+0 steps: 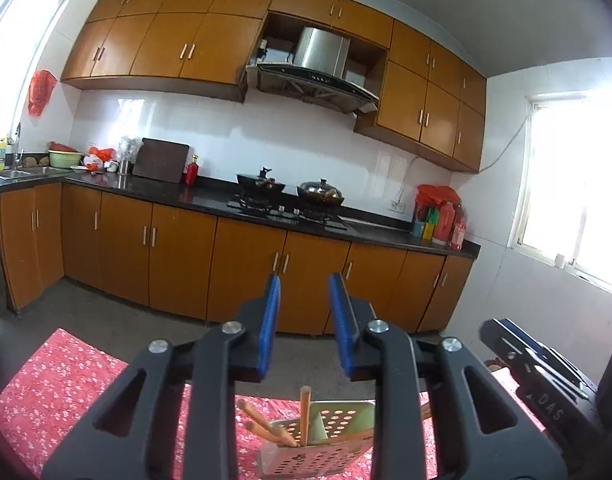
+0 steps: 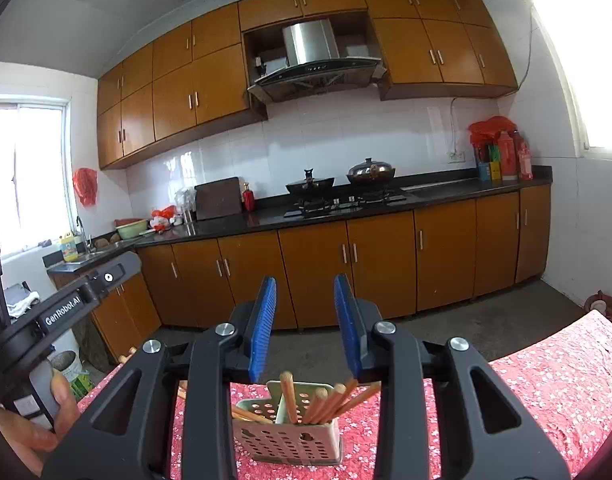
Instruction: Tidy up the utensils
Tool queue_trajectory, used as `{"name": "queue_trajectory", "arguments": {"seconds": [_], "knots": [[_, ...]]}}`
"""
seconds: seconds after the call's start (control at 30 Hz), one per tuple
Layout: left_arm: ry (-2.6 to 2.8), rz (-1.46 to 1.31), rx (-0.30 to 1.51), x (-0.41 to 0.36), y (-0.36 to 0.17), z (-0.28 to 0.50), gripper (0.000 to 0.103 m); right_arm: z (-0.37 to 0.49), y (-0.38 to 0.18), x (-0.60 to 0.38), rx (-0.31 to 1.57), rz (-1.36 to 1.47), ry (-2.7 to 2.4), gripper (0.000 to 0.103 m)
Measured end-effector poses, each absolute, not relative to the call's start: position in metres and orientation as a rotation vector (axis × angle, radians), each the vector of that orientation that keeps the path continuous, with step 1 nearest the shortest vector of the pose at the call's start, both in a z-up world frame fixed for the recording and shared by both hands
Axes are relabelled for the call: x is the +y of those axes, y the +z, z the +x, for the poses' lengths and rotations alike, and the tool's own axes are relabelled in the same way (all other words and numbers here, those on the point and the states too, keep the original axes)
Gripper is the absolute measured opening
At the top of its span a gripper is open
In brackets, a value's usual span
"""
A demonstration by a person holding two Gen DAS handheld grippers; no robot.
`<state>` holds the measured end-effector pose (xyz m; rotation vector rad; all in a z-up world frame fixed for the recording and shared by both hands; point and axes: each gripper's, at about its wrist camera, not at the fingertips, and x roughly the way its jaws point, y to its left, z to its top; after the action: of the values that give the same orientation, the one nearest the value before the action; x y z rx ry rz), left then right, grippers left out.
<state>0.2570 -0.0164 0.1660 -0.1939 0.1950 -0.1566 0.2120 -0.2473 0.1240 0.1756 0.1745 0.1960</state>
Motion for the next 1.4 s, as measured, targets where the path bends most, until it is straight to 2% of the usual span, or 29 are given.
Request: {"name": "queue_trajectory", "arguments": {"seconds": [0.1,0.2,0.27,0.3,0.37,0.43,0.7,0.8,1.4], "knots": [[-0.139,-0.195,0.182,-0.005,0.170,0.240,0.038,0.196,0.127,-0.255,0.162,0.175,0.184,0.046],[-0.118,-0.181,0.174,0.007,0.170,0.218,0.052,0.170,0.125,-0.259,0.138,0.155,0.160,0.063],[-0.105,-0.161,0.170,0.013,0.166,0.199,0.068,0.149,0.120,-0.260,0.123,0.129,0.141,0.078],[-0.101,-0.142,0.174,0.016,0.162,0.188,0.072,0.143,0.118,-0.259,0.122,0.119,0.135,0.082],[-0.098,-0.111,0.180,0.020,0.155,0.169,0.090,0.126,0.110,-0.255,0.116,0.093,0.120,0.097],[-0.101,-0.082,0.181,0.023,0.145,0.146,0.099,0.110,0.102,-0.251,0.111,0.068,0.103,0.101],[-0.066,-0.004,0.266,0.029,0.091,0.078,0.099,0.070,0.073,-0.238,0.169,0.046,0.049,0.101],[-0.072,-0.008,0.330,0.031,0.073,0.067,0.099,0.059,0.058,-0.234,0.202,0.057,0.034,0.101],[-0.050,0.056,0.392,0.018,0.020,0.037,0.099,0.037,-0.006,-0.211,0.354,-0.007,0.039,0.101]]}}
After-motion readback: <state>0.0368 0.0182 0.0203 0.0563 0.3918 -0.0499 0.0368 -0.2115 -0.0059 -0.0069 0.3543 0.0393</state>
